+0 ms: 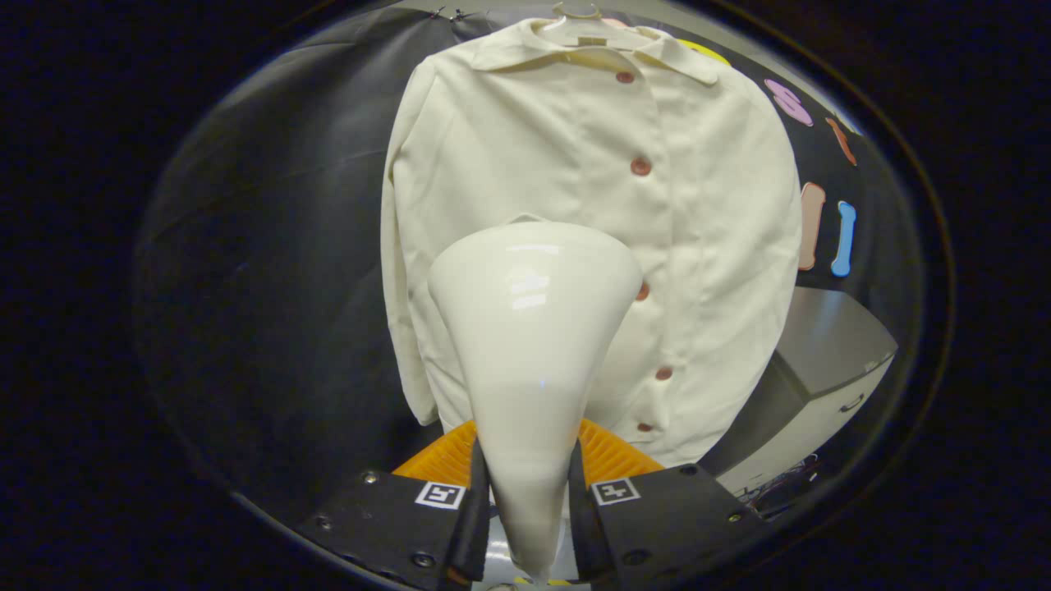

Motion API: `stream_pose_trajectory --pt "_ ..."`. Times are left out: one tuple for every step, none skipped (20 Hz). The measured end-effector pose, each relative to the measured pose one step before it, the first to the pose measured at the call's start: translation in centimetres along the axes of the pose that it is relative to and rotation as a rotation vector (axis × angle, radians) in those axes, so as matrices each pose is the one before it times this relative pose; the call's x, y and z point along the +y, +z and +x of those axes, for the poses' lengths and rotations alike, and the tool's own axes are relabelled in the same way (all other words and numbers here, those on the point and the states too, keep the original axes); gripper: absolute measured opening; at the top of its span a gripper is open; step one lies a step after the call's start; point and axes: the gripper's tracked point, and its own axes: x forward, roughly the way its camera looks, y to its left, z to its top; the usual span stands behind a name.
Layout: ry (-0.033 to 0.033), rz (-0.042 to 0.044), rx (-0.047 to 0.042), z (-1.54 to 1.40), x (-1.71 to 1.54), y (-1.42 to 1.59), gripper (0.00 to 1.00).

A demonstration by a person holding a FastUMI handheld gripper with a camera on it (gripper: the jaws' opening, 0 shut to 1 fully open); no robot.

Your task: Iron the clothes twice with a garment steamer, once on the left side and once on the right side.

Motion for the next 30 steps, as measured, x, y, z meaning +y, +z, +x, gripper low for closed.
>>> stream_pose_trajectory --pt "-0.00323 0.00396 -0.02423 -1.078 -0.610 1.582 0.41" --pt "-0.00269 0.00301 -0.02804 -1.109 -0.585 1.734 0.41" --pt "0.00216 -0.00824 -0.03307 -0.861 -0.311 1.675 0.41" --pt "-0.00093 -0.00332 -0.03147 -0.835 -0.506 1.848 0.41" --pt "-0.00722 -0.00277 -0.03230 -0.549 -0.897 1.517 0.41" --pt "-0.00656 0.00647 -0.02721 -0.735 -0.398 1.771 0.41" --pt "-0.00060 0.00494 -0.02283 -0.333 -0.606 1.611 0.41" --pt "-0.00199 0.00147 -0.01691 -0.121 -0.818 1.574 0.41" --pt "-0.00781 0.00469 -0.01695 0.120 -0.963 1.416 0.41" --pt "-0.01289 0.00573 -0.01580 0.090 -1.135 1.456 0.41" --pt "-0.01682 0.01594 -0.01200 0.216 -1.467 1.251 0.41" --pt "-0.01434 0.01777 -0.00843 0.478 -1.263 1.142 0.41" --pt "-0.01487 0.01540 -0.00121 0.597 -1.169 1.206 0.41" --pt "-0.01441 0.01087 0.00783 0.618 -1.126 0.832 0.41" --pt "-0.01162 0.00311 0.00208 0.621 -0.942 0.849 0.41" --pt "-0.00780 -0.00368 0.01634 0.518 -0.825 0.363 0.41" --pt "-0.00405 -0.00074 0.00288 0.725 -0.516 0.401 0.41" --pt "0.00504 -0.00116 0.02684 0.430 -0.409 -0.278 0.41" --pt "0.00946 0.00983 0.00626 0.343 -0.041 -0.097 0.41" --pt "0.00555 0.00336 0.00300 0.206 -0.017 -0.384 0.41" --pt "0.00672 -0.00301 0.00273 0.165 0.047 -0.224 0.41" --pt "0.00929 -0.00019 0.00602 0.177 0.046 -0.479 0.41" --pt "0.01138 -0.00355 0.00669 0.311 0.072 -0.593 0.41" --pt "0.01124 -0.00485 0.00807 0.264 0.045 -0.498 0.41" --pt "0.00799 0.00153 0.00523 0.241 -0.055 -0.645 0.41" --pt "0.00164 0.00734 0.01075 0.305 -0.178 -0.762 0.41" --pt "-0.00089 0.00405 0.00554 0.244 -0.196 -0.744 0.41" --pt "-0.00007 0.00114 0.00680 0.279 -0.103 -0.728 0.41" --pt "0.00253 0.00069 0.01110 0.311 -0.045 -0.858 0.41" --pt "0.00482 -0.00069 0.01456 0.346 -0.034 -0.993 0.41"
